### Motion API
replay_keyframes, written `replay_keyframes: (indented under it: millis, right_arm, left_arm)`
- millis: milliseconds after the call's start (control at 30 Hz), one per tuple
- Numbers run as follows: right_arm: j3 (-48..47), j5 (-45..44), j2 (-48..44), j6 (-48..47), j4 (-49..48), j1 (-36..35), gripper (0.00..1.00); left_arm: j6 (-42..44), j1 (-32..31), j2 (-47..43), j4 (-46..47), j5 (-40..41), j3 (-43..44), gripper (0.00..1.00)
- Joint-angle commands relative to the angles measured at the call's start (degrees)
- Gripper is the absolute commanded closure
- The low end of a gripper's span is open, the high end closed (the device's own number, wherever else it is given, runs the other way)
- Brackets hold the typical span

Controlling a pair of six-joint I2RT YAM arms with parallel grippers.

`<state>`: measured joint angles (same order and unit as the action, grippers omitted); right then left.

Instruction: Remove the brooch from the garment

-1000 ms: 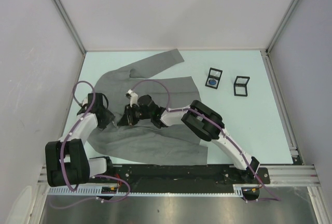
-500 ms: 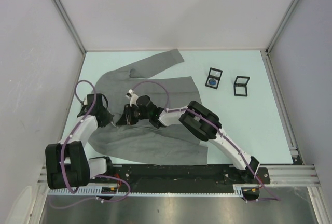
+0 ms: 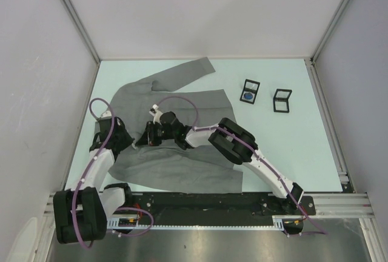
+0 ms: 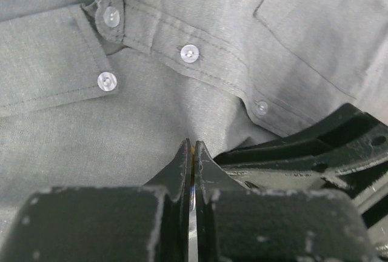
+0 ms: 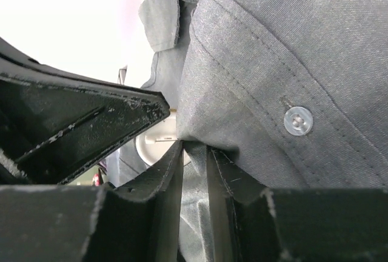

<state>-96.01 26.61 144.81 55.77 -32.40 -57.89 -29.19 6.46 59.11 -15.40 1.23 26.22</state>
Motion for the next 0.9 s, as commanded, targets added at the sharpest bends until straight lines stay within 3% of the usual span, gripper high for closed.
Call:
replay_keyframes:
  millis: [0, 300, 533, 867]
  right_arm:
    - [-2.43, -0.60, 0.82, 0.92, -1.78, -0.03, 0.73]
    - [0.91, 1.60, 0.73, 5.75, -10.30, 1.11, 0.68]
    - [-0.76, 2.04, 1.87, 5.75, -8.73, 0.76, 0.66]
    - [-1.11, 1.51, 2.49, 4.96, -7.67, 0.67, 0.74]
  left_arm:
    - [2.47, 0.31, -2.69, 3.27, -3.78, -0.90, 1.00]
    - [1.86, 0.31, -1.54, 2.48, -3.52, -1.08, 1.00]
    - [1.59, 0.40, -1.54, 3.09, -4.49, -1.52, 1.00]
    - [0.98, 0.31, -1.81, 3.71, -4.57, -2.13, 1.00]
